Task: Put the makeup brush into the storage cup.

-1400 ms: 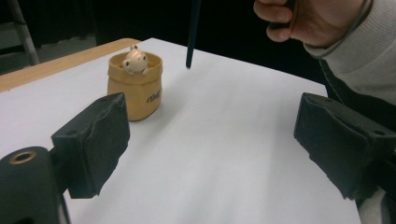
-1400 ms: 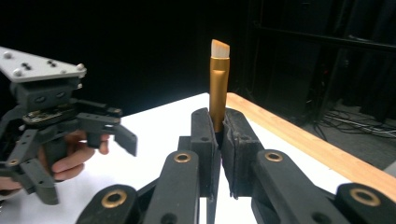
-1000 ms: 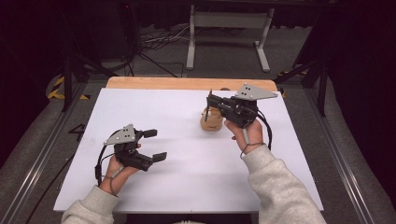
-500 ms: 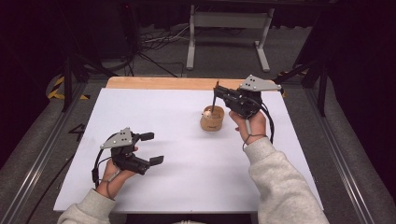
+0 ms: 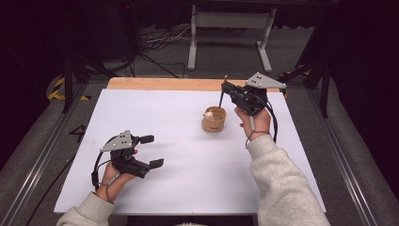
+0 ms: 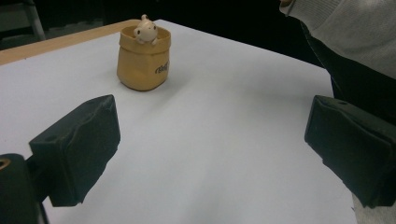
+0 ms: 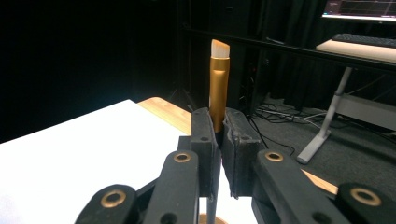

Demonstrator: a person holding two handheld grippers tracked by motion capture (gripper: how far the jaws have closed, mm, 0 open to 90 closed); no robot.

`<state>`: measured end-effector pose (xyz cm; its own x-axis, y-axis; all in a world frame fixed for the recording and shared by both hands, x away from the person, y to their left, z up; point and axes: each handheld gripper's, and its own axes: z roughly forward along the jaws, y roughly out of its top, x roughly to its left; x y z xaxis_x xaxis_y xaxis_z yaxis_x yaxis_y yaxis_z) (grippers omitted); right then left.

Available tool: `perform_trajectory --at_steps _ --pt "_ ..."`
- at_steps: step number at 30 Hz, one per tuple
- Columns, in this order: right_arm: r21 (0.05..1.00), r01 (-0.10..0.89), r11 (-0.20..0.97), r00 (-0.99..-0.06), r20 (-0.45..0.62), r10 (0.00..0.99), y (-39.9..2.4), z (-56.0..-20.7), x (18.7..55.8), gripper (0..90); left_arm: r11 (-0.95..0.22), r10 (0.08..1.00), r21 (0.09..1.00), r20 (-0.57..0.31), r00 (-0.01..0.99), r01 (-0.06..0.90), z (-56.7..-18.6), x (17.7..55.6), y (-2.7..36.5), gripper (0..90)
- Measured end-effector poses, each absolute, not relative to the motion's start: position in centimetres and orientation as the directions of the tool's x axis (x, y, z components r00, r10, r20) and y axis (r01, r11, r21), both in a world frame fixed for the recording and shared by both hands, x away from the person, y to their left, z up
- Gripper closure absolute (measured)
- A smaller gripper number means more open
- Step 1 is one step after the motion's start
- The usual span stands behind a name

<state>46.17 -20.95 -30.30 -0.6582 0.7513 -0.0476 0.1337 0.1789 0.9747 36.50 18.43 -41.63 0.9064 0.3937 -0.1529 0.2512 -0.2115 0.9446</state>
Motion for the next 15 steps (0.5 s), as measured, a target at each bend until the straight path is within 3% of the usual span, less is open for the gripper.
perform_trajectory --at_steps 15 --pt "0.977 0.133 0.164 -0.643 -0.041 0.764 -21.4 -32.1 47.2 83.1 -0.222 0.401 0.940 -0.153 0.903 0.258 -41.9 36.7 18.5 4.5"
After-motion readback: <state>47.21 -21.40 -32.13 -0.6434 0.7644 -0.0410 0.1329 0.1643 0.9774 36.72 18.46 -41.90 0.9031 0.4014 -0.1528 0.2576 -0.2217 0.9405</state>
